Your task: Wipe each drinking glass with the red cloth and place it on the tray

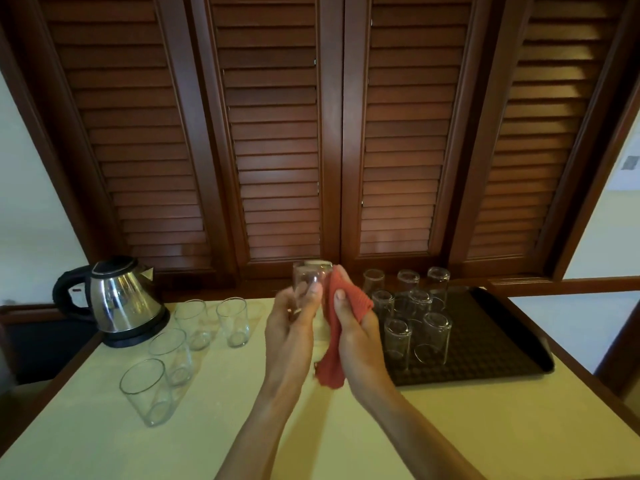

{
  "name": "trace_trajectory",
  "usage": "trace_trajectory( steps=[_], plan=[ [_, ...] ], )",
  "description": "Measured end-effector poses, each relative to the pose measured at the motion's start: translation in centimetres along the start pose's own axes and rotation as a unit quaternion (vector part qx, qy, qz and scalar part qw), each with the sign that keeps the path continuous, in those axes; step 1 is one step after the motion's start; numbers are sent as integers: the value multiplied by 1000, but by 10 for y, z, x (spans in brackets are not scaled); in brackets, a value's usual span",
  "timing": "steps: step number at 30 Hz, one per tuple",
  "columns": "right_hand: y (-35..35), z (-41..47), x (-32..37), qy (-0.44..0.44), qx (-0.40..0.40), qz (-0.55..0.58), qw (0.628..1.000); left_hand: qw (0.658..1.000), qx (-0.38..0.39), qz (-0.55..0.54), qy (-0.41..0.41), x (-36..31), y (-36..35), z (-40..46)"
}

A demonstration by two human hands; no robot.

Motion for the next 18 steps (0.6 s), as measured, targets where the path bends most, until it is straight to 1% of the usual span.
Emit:
trace_trajectory(
  steps=[2, 4, 7, 10, 15, 17, 18],
  plan=[
    [3, 13, 12, 1, 2, 13, 1000, 1000, 21, 6, 10, 1, -7, -8],
    [1, 14, 15, 4, 6, -3, 1000, 1000, 24, 13, 2, -2, -8, -8],
    [-6, -7, 1, -2, 10, -35, 999, 1000, -9, -6, -10, -10, 2, 6],
    [-15, -19, 1, 16, 46, -51, 998, 999, -30, -30, 7, -10, 10, 11],
    [-1, 9, 19, -19, 22, 7, 1000, 1000, 30, -4, -4, -5, -5, -7],
    [-8, -7, 16, 10, 41, -18, 999, 1000, 22, -2, -11, -8, 0, 2],
    [-12, -16, 11, 26, 54, -48, 997, 1000, 15, -12, -5, -11, 4, 8]
  ],
)
Point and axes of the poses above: each hand's wrist, its own z-axis towards the middle knuckle, its own y-axis out of the back of the hand, x = y × z, the point moved 5 cm from there along z, towards the middle knuckle, and after that the axes turned 3 degrees about x, right-handed, at the moved point
